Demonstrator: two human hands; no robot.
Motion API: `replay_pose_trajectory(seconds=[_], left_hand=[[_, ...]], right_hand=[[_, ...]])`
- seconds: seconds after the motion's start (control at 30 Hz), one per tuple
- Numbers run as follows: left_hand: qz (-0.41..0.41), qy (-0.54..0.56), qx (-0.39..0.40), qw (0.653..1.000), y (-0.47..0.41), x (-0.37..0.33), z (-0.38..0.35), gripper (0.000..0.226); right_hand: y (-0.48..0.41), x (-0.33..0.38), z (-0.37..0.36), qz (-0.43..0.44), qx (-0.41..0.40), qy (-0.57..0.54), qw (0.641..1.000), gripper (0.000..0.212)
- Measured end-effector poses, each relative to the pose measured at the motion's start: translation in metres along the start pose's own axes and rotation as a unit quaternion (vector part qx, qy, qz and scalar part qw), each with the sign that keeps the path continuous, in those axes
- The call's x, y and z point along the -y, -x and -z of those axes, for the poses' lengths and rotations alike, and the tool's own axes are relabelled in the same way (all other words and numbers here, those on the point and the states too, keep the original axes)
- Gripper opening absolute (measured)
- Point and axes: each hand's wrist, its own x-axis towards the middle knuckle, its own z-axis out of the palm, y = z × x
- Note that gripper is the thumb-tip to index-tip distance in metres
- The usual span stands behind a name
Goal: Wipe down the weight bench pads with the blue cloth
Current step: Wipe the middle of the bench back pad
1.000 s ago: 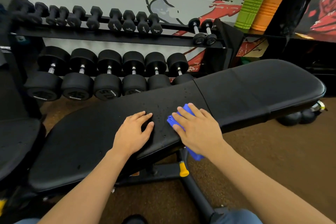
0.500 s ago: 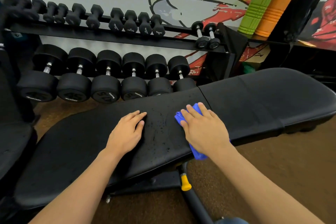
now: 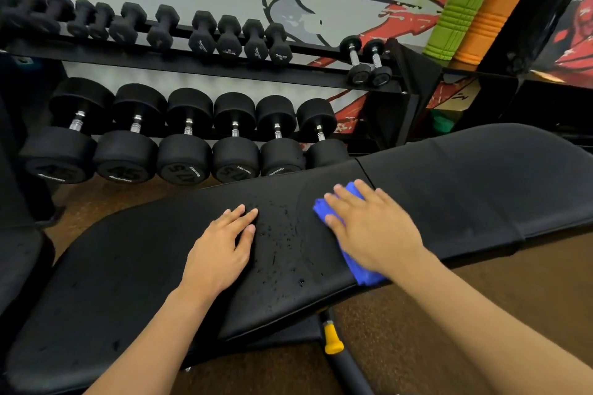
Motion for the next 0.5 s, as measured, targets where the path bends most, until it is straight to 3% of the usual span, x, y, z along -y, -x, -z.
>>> replay_pose_trajectory(seconds=[0.2,0.4,0.5], left_hand=[[0.005,0.000,-0.013,1.000,0.001,-0.001,0.001,0.041],[0.004,-0.011,0.003,1.000,-0.001,-0.001,0.004,0.042],[-0.001,-0.015,0.002,1.000,-0.002,-0.001,0.003,0.042]], right_hand=[[-0.098,-0.004,-0.001,-0.067,0.007,-0.019,0.998,0.050],[-0.035,0.034,-0.003,0.047,0.025,-0.031,0.998,0.055],[-0.041,0.008,-0.001,-0.011,0.002,-0.017,1.000,0.054]])
